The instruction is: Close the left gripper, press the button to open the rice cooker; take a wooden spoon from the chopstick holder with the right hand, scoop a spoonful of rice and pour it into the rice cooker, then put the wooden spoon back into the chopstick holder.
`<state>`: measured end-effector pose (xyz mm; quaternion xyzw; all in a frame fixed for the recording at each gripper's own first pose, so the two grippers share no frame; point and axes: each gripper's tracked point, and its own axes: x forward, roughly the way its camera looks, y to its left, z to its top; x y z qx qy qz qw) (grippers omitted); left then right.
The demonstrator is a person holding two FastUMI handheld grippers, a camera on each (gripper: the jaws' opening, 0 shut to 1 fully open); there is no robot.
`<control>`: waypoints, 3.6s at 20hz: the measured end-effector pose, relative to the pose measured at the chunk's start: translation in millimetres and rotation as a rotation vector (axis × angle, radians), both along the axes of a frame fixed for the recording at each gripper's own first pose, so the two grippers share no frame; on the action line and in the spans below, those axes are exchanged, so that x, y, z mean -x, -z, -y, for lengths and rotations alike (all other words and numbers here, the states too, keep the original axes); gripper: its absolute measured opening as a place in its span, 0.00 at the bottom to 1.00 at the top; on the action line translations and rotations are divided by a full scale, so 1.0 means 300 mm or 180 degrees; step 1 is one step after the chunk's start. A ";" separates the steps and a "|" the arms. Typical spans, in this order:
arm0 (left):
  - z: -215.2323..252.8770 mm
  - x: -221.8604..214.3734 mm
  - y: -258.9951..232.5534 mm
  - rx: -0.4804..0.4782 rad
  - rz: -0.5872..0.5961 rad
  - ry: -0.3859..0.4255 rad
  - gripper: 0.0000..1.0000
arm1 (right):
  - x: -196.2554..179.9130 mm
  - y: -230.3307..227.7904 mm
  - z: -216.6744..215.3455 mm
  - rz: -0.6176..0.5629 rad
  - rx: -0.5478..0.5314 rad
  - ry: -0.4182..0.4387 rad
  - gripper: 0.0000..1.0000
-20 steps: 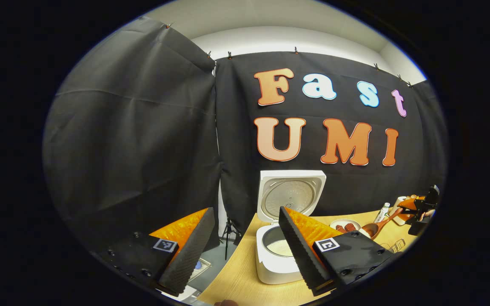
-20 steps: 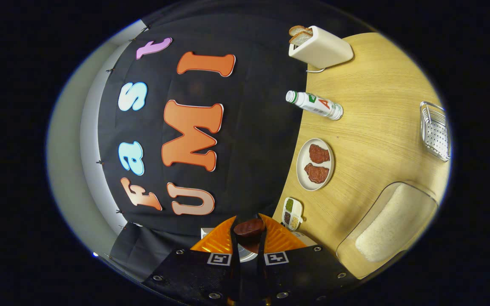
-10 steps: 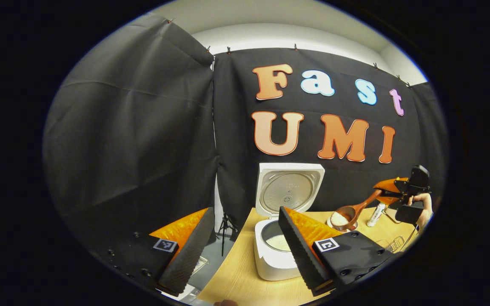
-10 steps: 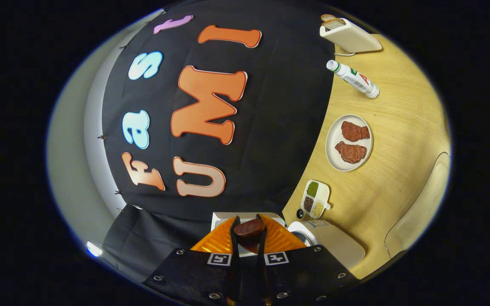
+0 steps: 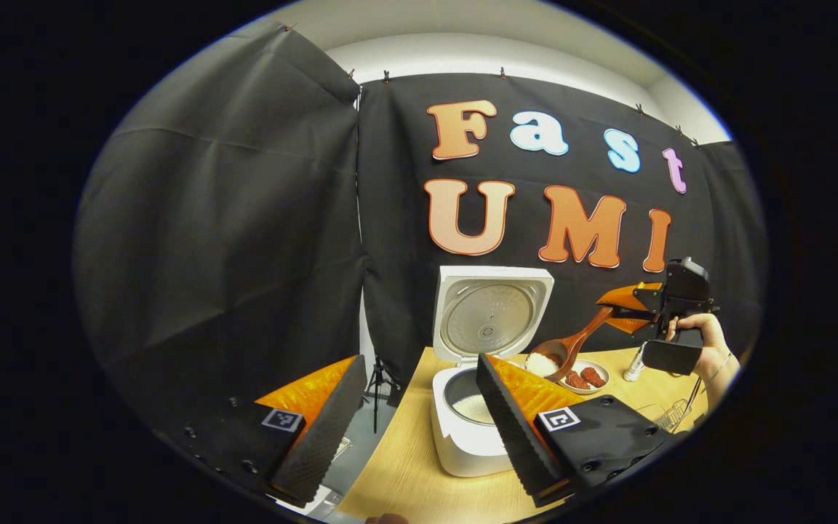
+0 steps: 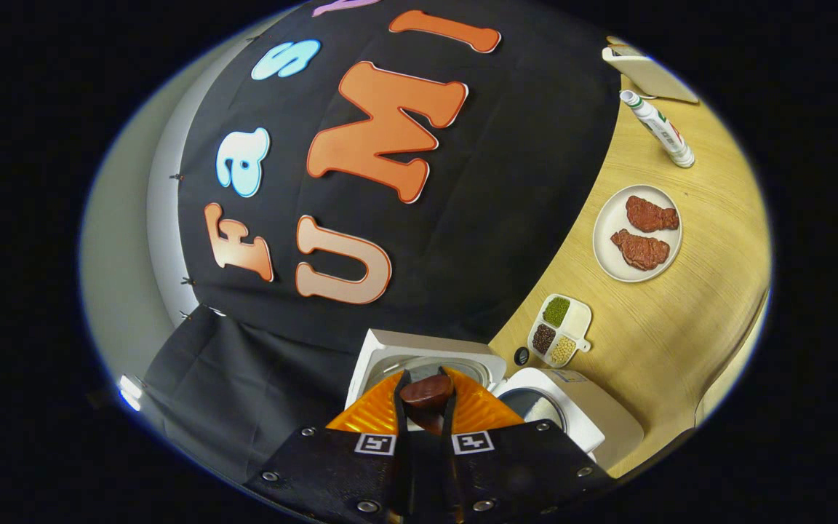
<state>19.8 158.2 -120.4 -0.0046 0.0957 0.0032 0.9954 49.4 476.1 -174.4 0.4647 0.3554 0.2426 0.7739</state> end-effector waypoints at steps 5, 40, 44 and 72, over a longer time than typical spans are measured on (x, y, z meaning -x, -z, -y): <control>-0.023 -0.008 -0.008 0.0032 -0.0006 -0.0035 1.00 | -0.004 0.010 -0.026 0.0018 0.0078 -0.0030 0.14; -0.062 0.006 0.048 0.0004 -0.0127 -0.0177 1.00 | 0.206 -0.149 -0.343 0.2413 0.1675 -0.1245 0.14; -0.083 0.020 0.053 -0.0009 -0.0145 -0.0218 1.00 | 0.231 -0.140 -0.358 0.2537 0.1738 -0.1366 0.14; 0.174 0.015 -0.069 0.0056 0.0057 0.0147 0.99 | -0.153 -0.116 1.193 0.1252 0.1302 0.0998 0.14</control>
